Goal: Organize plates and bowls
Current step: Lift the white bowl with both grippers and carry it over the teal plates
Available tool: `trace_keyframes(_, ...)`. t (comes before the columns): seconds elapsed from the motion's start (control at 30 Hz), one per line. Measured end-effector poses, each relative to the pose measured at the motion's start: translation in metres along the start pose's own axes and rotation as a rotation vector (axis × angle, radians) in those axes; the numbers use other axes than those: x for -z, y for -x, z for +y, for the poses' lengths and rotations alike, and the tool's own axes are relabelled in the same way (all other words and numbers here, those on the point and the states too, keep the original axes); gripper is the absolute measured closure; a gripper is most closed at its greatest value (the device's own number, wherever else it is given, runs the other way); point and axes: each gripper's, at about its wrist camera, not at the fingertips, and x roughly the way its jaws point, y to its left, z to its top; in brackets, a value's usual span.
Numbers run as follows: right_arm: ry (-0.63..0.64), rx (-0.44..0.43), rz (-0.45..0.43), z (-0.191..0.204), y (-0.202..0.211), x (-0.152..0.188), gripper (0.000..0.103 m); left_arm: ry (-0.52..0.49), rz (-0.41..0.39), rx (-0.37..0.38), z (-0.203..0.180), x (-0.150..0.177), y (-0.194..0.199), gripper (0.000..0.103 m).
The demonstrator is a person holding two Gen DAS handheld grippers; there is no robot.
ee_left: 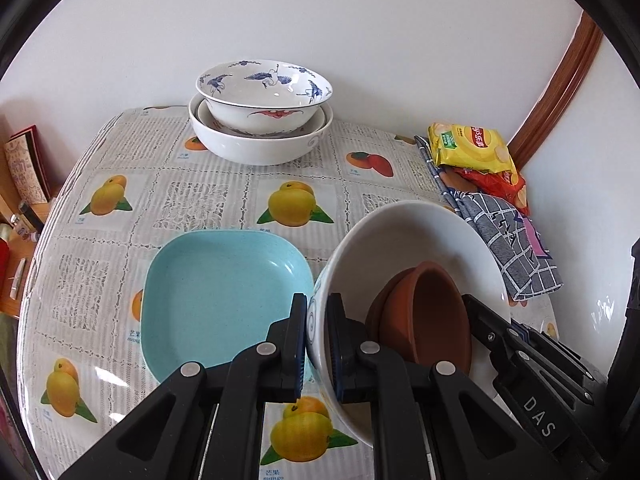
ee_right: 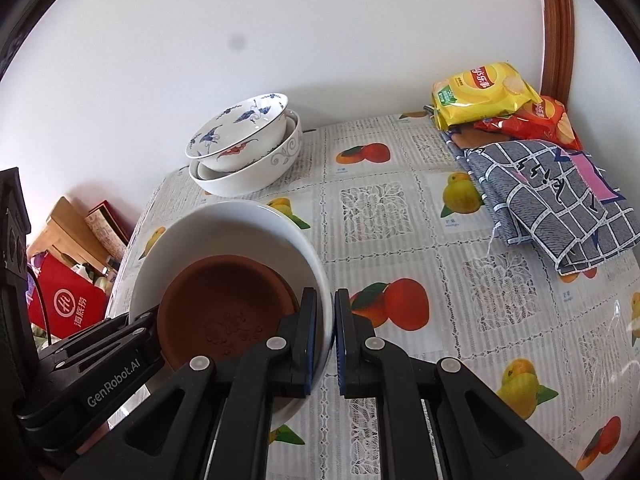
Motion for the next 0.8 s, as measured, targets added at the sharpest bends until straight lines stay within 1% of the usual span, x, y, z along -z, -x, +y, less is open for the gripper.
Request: trace_keyframes(0.8,0.044,-0.027,0.016,0.043,-0.019,-0.002,0.094,0.053,-0.013,-0.018,0.047,-0.004,0.004,0.093)
